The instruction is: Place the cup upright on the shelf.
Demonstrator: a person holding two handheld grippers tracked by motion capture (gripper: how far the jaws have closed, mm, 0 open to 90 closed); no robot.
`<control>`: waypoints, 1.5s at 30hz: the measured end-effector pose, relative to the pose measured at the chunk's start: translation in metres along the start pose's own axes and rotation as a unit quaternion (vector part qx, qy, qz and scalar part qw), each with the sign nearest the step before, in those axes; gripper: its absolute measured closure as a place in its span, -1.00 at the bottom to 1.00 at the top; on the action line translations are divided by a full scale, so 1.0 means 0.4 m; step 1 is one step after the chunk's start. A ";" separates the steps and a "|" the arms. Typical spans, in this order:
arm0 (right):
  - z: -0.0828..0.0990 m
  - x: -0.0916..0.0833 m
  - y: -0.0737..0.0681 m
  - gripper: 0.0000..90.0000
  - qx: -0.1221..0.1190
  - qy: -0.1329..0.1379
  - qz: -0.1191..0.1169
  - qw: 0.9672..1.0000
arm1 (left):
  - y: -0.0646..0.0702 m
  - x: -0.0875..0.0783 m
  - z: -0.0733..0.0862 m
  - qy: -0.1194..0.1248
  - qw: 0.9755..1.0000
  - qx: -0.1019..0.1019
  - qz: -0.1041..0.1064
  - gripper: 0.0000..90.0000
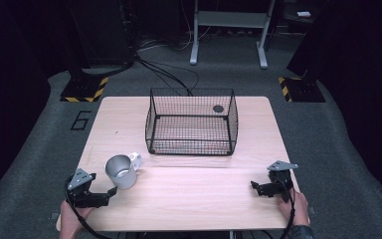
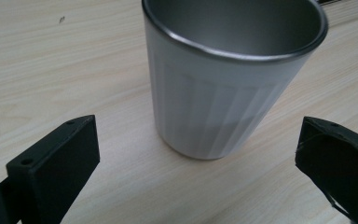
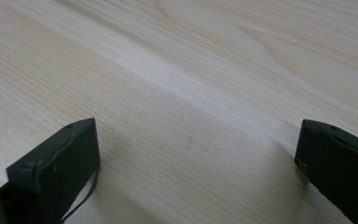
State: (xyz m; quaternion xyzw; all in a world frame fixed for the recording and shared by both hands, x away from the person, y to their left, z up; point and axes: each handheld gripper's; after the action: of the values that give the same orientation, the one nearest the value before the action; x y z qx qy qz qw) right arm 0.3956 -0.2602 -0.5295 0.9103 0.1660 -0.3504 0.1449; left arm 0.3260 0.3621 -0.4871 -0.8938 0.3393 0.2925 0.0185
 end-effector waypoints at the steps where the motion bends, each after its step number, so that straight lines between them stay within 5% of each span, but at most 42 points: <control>1: 0.000 0.000 0.000 -1.00 0.000 0.000 0.000 1.000 | 0.000 0.000 0.000 0.000 1.000 0.000 0.000 -1.00; 24: 0.000 0.000 0.000 -1.00 0.001 0.000 0.000 1.000 | 0.019 0.043 -0.079 0.034 0.999 0.019 0.002 -1.00; 45: 0.000 0.000 0.000 -1.00 0.001 0.000 0.000 1.000 | 0.017 0.105 -0.118 0.010 0.999 0.031 0.002 -1.00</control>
State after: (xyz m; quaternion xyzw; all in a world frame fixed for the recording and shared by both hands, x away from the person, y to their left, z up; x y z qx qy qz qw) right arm 0.3957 -0.2602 -0.5294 0.9103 0.1661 -0.3507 0.1442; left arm 0.3710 0.3211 -0.4692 -0.8951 0.3502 0.2727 0.0421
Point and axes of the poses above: each handheld gripper's, and its own axes: x roughly forward along the jaws, z roughly out of its underside, y roughly to its right, and after that the axes turned 12 degrees about z, right-handed
